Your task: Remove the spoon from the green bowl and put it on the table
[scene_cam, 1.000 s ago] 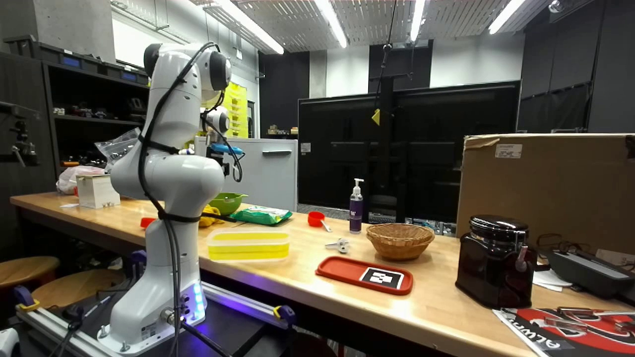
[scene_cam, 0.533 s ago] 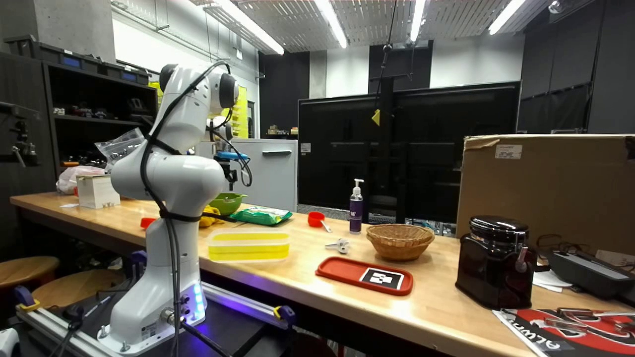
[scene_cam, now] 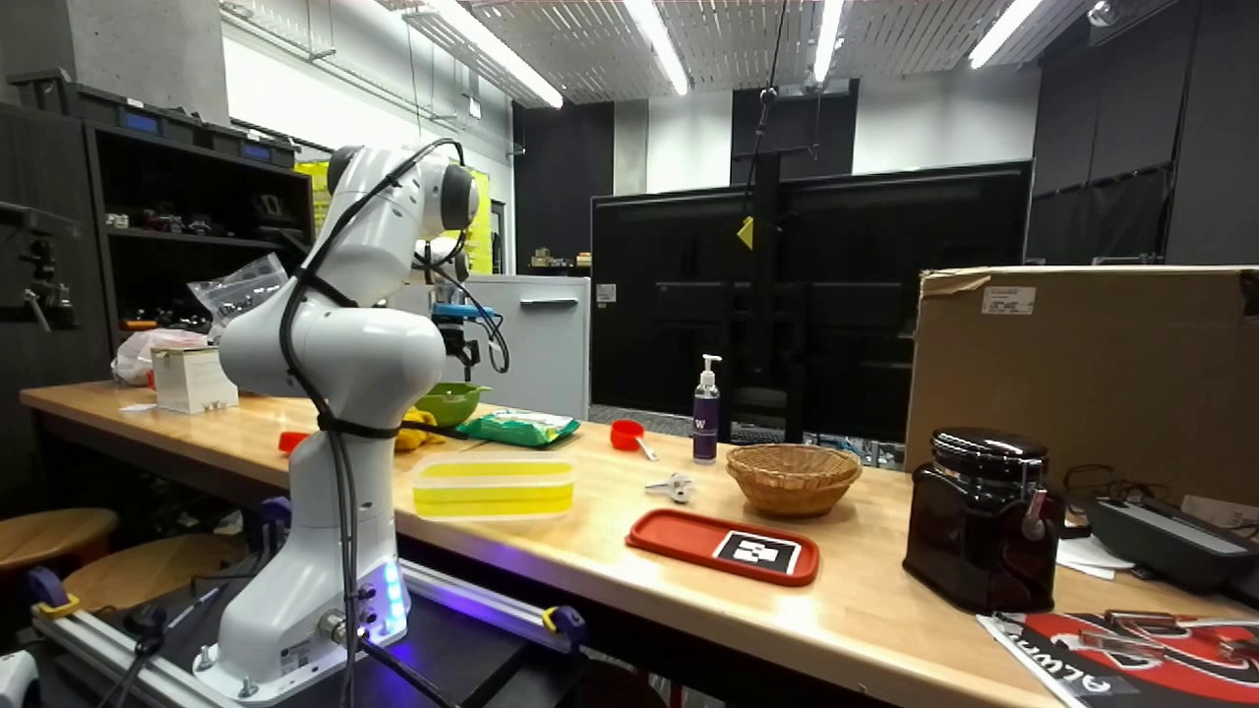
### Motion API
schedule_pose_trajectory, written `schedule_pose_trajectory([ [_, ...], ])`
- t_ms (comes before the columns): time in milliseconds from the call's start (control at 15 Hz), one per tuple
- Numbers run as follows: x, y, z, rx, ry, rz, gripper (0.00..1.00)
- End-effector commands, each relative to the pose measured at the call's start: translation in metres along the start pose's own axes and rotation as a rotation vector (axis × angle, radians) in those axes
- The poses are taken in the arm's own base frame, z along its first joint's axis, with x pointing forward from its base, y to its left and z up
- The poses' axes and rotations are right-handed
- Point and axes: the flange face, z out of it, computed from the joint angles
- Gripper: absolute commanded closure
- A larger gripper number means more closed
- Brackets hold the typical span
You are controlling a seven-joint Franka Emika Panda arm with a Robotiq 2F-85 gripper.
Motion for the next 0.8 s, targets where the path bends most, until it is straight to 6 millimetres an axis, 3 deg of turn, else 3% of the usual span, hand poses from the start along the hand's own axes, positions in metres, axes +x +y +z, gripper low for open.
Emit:
schedule_pose_trajectory([
  [0, -0.006, 0.009, 0.008, 0.019, -0.051, 0.112, 0.00],
  [733, -0.024, 0.014, 0.036, 0.139, -0.095, 0.285, 0.00],
])
